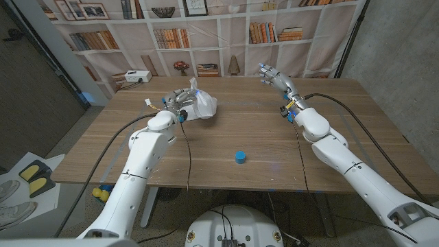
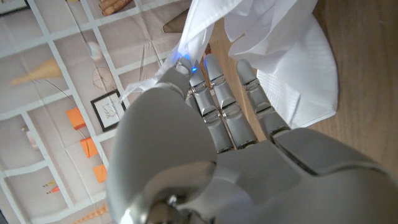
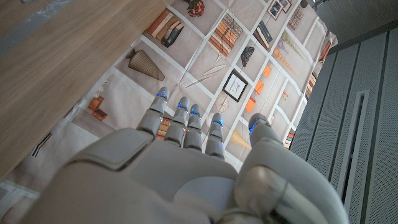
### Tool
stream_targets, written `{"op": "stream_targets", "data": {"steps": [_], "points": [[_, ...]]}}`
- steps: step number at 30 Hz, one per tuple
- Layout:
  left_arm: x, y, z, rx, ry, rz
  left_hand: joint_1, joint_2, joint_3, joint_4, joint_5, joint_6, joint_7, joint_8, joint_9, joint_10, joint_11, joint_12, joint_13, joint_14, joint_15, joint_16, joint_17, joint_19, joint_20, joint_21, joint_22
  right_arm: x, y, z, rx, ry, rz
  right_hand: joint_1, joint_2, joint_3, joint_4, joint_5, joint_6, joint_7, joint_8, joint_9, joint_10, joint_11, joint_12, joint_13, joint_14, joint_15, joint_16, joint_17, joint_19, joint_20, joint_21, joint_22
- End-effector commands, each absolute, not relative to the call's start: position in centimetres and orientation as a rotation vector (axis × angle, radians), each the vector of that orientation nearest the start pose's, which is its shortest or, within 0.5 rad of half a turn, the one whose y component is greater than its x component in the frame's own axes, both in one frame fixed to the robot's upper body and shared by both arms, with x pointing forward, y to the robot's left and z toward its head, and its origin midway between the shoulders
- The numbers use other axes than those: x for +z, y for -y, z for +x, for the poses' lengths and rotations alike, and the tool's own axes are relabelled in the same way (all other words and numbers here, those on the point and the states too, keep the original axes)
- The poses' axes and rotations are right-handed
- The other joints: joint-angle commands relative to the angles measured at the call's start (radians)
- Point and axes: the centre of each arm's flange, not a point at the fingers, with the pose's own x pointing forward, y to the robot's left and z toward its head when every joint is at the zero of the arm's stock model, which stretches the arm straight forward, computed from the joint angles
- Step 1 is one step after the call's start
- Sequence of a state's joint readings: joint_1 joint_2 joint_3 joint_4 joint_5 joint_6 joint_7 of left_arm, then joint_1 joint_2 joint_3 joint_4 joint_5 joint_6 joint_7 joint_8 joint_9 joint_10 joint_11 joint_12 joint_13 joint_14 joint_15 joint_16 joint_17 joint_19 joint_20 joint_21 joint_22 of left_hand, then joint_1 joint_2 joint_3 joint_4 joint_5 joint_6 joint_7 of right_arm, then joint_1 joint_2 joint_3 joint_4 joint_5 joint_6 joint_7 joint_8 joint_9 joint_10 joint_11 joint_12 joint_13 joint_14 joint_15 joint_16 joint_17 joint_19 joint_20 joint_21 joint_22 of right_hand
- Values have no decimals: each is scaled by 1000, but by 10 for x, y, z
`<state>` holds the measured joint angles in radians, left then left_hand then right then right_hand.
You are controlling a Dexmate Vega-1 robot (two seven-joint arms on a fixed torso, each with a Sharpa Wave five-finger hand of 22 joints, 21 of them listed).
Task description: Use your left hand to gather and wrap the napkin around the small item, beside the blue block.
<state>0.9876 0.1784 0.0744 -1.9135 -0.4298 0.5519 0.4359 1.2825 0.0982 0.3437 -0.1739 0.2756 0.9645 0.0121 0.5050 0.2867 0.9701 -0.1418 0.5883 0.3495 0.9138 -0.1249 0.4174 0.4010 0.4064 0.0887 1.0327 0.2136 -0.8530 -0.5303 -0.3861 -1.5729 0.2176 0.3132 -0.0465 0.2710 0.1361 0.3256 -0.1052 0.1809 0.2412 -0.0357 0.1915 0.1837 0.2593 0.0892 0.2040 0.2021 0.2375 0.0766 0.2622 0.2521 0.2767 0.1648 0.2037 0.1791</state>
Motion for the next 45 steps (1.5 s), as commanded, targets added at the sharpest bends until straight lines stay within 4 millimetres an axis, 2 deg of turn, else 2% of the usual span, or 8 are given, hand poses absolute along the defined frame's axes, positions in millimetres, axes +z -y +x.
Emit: {"op": "stream_targets", "data": {"steps": [1, 15, 21, 28, 32, 35, 39, 45], "points": [[-2, -261, 606, 188, 122, -544, 26, 19, 11, 6, 8, 6, 13, -3, 0, 15, -8, 13, 238, 14, -81, -10, -8, 16, -2, 14, 1, 44, 214, 587, 241, 874, -387, -1, -7, -4, 2, -2, 3, -6, 3, 5, 5, 1, 1, 2, 6, -2, 1, 2, -2, 5, 5, 4], [-18, -266, 624, 187, -32, -761, -60, 43, 73, 33, 6, -133, 53, -46, 20, -38, 28, -30, 248, 127, -54, -105, -164, 155, -94, 122, -22, 49, 214, 588, 229, 877, -401, -1, -7, -4, 1, -2, 3, -7, 3, 5, 5, 2, 1, 2, 6, -2, 0, 2, -3, 6, 5, 4], [-16, -267, 626, 137, -6, -800, -223, 44, 203, 63, -3, -461, 148, -281, -42, -289, 179, -252, 97, -22, 38, -210, -212, 181, -85, 72, -48, 50, 213, 591, 232, 874, -398, -2, -8, -5, 2, -3, 3, -7, 4, 5, 4, 0, 0, 2, 6, -2, 0, 2, -3, 5, 5, 4], [-15, -263, 629, 41, 43, -861, -381, 50, 272, 84, -27, -741, 201, -337, -91, -555, 320, -416, -32, -313, 141, -234, -205, 110, -16, -56, -47, 52, 213, 596, 236, 873, -394, -3, -7, -6, 2, -3, 3, -8, 3, 5, 4, 5, 1, 2, 6, -3, 0, 2, -3, 6, 5, 4], [-14, -255, 629, -80, 114, -872, -693, -14, 131, 142, -69, -1055, 201, -332, -101, -937, 360, -408, -136, -668, 281, -238, -209, -110, 105, -229, -40, 53, 213, 598, 237, 875, -393, -5, -7, -6, 3, -3, 3, -8, 4, 5, 5, 3, 1, 2, 7, -2, 0, 2, -3, 5, 5, 4], [-9, -250, 625, -91, 152, -840, -841, -35, 62, 173, -95, -1187, 198, -330, -101, -1095, 360, -403, -146, -823, 293, -237, -212, -245, 122, -342, -36, 55, 213, 599, 237, 877, -394, -6, -6, -7, 5, -3, 3, -8, 4, 5, 4, 1, 1, 2, 8, -3, 1, 3, -3, 5, 5, 4], [-1, -246, 619, -68, 230, -761, -914, -40, 32, 177, -100, -1232, 138, -321, -101, -1166, 358, -388, -144, -937, 302, -237, -209, -423, 114, -450, -31, 56, 213, 601, 240, 877, -395, -8, -5, -7, 6, -3, 3, -8, 4, 5, 5, -1, 1, 2, 7, -2, 1, 3, -2, 5, 5, 4], [11, -236, 610, 11, 338, -645, -939, -31, 29, 170, -97, -1180, 73, -305, -100, -1146, 341, -369, -139, -976, 301, -232, -206, -507, 99, -501, -26, 56, 214, 605, 244, 875, -384, -10, -5, -8, 7, -3, 3, -8, 4, 5, 5, 2, 1, 2, 7, -2, 1, 4, -2, 5, 5, 4]]}}
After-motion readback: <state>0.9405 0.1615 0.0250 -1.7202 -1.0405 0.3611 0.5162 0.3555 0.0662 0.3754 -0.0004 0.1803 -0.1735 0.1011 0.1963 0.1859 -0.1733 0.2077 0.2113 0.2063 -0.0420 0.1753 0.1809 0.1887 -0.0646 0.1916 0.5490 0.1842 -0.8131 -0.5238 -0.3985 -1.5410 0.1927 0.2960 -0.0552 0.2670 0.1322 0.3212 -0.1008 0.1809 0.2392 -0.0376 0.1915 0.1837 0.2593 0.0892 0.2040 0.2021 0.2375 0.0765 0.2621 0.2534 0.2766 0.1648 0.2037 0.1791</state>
